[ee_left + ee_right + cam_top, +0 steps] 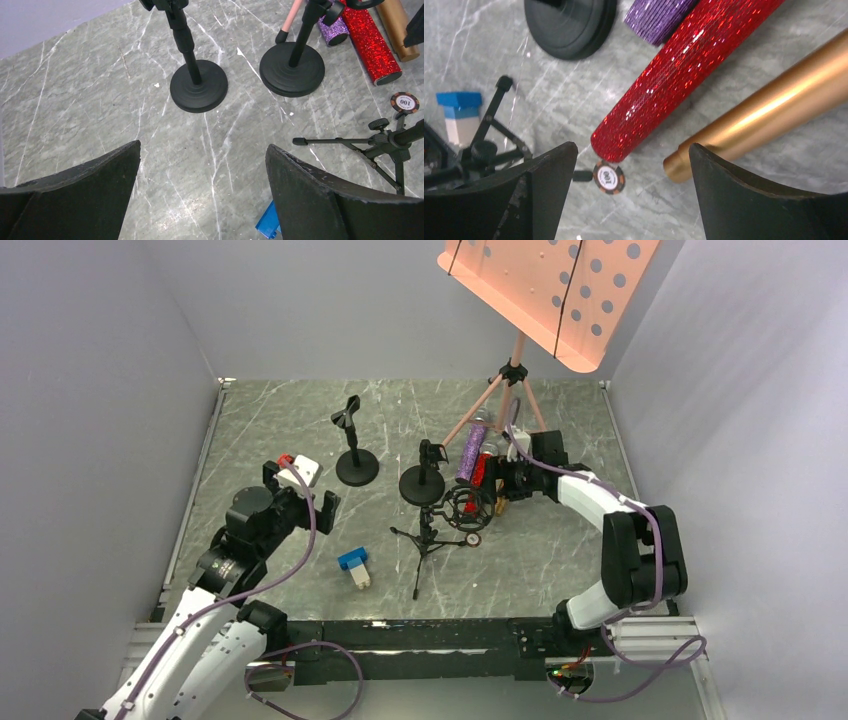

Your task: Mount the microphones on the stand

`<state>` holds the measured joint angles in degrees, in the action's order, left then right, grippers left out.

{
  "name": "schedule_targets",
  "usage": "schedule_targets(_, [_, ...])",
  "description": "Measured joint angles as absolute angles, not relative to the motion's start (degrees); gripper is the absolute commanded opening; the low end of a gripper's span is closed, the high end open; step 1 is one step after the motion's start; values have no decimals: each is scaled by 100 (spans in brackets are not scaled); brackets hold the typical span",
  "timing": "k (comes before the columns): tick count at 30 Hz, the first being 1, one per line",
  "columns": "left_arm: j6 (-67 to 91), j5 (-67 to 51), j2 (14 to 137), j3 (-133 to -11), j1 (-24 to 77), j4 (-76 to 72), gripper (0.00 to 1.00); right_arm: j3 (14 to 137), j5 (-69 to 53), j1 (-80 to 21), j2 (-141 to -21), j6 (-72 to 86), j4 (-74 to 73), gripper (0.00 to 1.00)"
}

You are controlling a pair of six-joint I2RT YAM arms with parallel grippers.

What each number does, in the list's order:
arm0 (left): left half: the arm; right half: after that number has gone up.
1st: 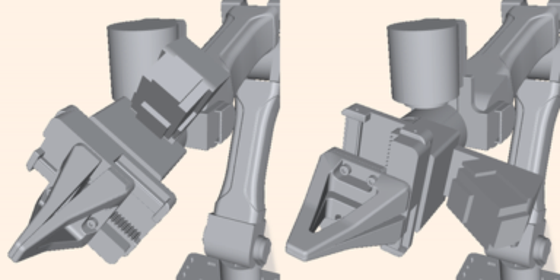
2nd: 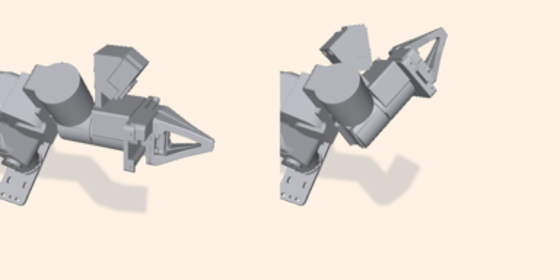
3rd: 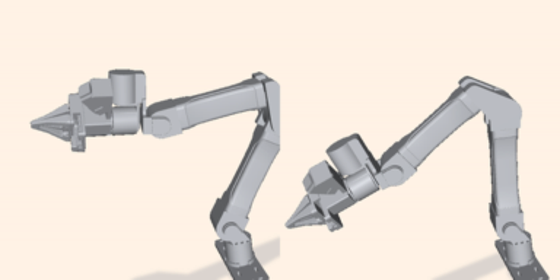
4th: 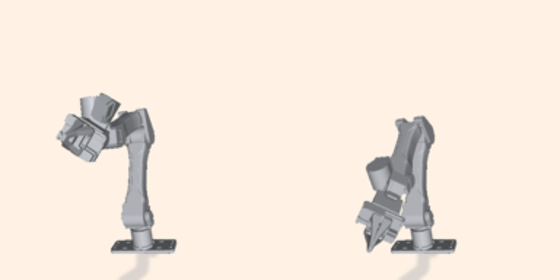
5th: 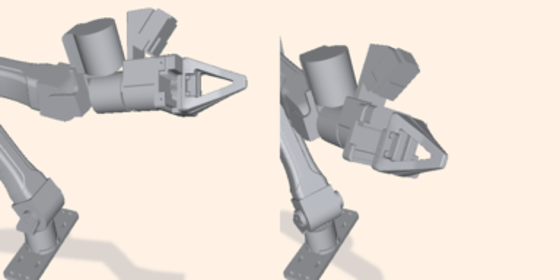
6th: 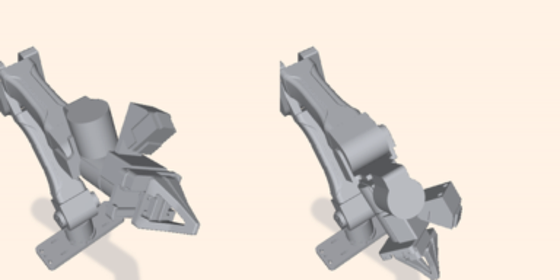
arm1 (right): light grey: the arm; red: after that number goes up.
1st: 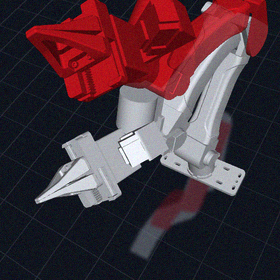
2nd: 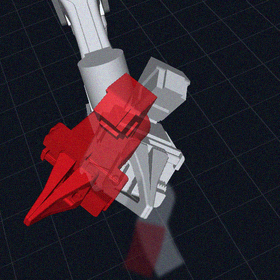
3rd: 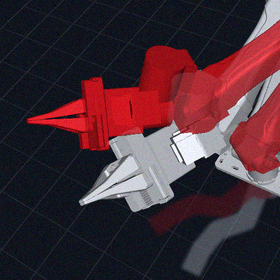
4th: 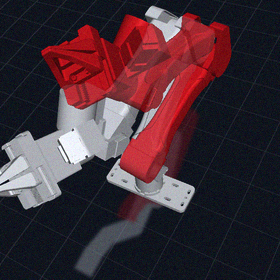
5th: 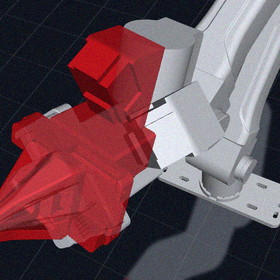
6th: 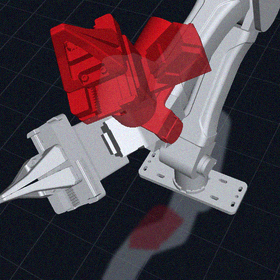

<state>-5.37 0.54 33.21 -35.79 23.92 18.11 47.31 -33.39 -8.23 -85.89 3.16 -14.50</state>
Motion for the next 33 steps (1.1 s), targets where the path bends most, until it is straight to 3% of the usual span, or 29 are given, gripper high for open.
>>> schedule_targets(12, [-561,110,3345,-3579,2346,1809,99,5616,-1525,-1656,-9465,1184,-1192,90])
schedule_targets(19, [-635,62,3347,-3557,2335,1802,99,5660,-637,-1959,-9734,1319,-1214,80])
schedule_targets(29, [-639,-80,3345,-3557,2331,1789,99,5717,-360,-1988,-10077,1350,-1199,62])
schedule_targets(33, [-642,-158,3308,-3538,2331,1787,99,5719,-318,-1984,-10084,1343,-1210,43])
